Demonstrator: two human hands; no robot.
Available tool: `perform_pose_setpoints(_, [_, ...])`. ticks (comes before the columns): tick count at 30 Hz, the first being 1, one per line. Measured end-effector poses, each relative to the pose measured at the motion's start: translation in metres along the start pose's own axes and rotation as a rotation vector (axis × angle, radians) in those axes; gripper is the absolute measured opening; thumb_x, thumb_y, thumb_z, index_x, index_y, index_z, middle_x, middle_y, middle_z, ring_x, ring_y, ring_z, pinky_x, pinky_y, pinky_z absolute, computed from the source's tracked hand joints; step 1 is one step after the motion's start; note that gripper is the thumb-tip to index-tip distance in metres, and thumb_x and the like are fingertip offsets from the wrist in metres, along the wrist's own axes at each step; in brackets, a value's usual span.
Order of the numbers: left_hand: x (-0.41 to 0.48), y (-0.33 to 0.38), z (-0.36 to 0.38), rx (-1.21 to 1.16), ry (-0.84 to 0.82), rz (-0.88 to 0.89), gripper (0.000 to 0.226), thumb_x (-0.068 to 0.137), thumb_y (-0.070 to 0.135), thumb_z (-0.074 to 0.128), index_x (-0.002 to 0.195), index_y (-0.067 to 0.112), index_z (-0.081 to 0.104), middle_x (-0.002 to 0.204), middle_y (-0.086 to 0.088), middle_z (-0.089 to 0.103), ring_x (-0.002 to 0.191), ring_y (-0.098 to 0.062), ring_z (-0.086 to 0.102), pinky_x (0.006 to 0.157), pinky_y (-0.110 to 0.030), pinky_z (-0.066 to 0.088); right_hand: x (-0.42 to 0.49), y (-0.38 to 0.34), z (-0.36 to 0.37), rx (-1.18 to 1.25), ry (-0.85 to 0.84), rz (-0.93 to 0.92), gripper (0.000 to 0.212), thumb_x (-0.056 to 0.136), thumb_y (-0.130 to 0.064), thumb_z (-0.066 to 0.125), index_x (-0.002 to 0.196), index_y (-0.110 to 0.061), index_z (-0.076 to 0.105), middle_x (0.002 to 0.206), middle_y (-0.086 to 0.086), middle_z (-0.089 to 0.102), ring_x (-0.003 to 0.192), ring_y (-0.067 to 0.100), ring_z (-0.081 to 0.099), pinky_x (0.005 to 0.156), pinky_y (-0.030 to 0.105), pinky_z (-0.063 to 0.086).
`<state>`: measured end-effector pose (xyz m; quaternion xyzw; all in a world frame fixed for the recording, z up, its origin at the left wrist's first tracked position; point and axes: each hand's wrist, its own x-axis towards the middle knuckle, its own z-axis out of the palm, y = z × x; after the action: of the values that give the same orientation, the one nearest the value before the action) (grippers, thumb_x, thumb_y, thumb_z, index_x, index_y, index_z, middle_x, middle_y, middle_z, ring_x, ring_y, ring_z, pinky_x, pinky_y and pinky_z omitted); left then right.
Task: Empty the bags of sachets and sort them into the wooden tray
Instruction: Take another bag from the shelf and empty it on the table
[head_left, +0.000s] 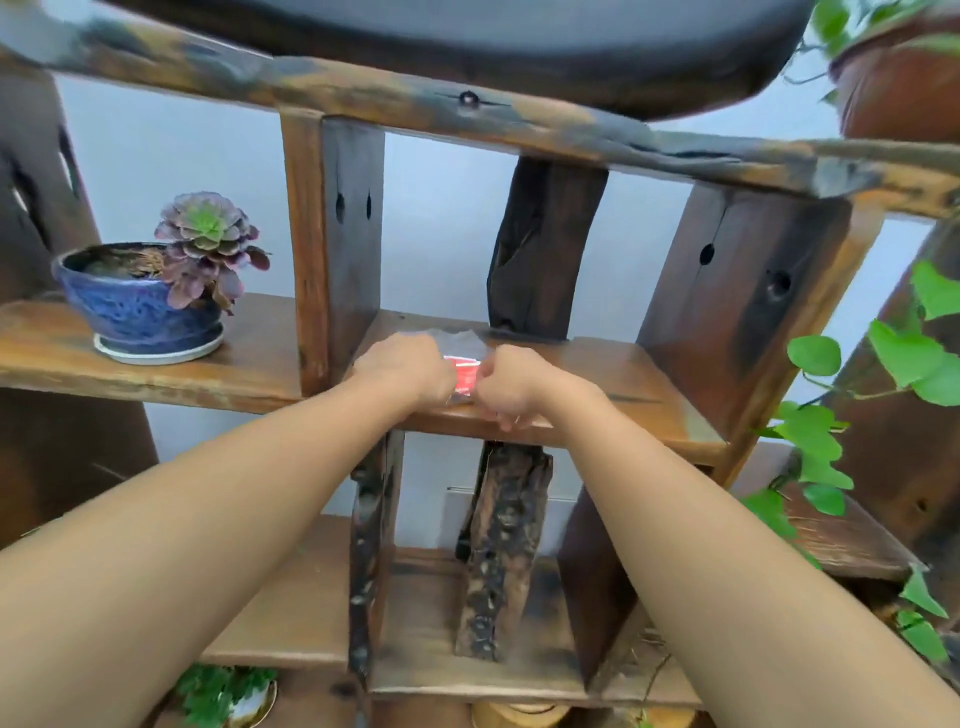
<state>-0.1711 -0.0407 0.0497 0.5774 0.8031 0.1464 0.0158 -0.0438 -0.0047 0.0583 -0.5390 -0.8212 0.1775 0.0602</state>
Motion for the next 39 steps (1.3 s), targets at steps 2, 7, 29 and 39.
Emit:
perform_pose_setpoints(2, [0.02,-0.001,0.006,-0.012,0.063,-0.087,0.046,0.097,0.046,0.042,0.121,0.014,0.065,0.119,-0.011,0.066,0.103,-0.031,0.063,0.074,-0.035,0.044,0.02,0.009,-0.002,0.022,0.188,0.01,0.028,0.087,-0.02,0.052,0.107,-0.009,0.068,0.108,0.013,0.07,0.097,0.031,0.065,0.088,0.044,0.056])
perform_pose_setpoints(7, [0.056,-0.006,0.037,-0.125,-0.008,-0.177,0.055,0.098,0.052,0.035,0.124,0.012,0.063,0.125,-0.012,0.065,0.11,-0.03,0.063,0.084,-0.036,0.047,0.054,0.025,0.015,0.306,0.265,0.219,0.058,0.092,-0.047,0.041,0.136,-0.01,0.051,0.139,0.014,0.055,0.125,0.036,0.051,0.105,0.042,0.042])
perform_pose_setpoints(29, [-0.077,0.011,0.057,-1.324,-0.128,-0.356,0.041,0.094,0.053,0.056,0.106,0.015,0.066,0.091,-0.008,0.076,0.078,-0.024,0.075,0.071,-0.035,0.06,-0.067,0.034,0.067,1.429,0.11,0.215,0.026,0.088,-0.013,0.066,0.112,-0.007,0.066,0.095,0.011,0.078,0.084,0.025,0.076,0.073,0.036,0.059])
perform_pose_setpoints(39, [-0.193,0.009,0.081,-1.202,-0.049,-0.199,0.041,0.104,0.04,0.038,0.095,0.013,0.068,0.087,-0.008,0.074,0.074,-0.018,0.072,0.066,-0.031,0.056,-0.162,0.038,0.132,1.291,0.314,0.294,0.027,0.098,-0.047,0.049,0.119,-0.03,0.052,0.108,0.0,0.071,0.088,0.017,0.074,0.084,0.038,0.06])
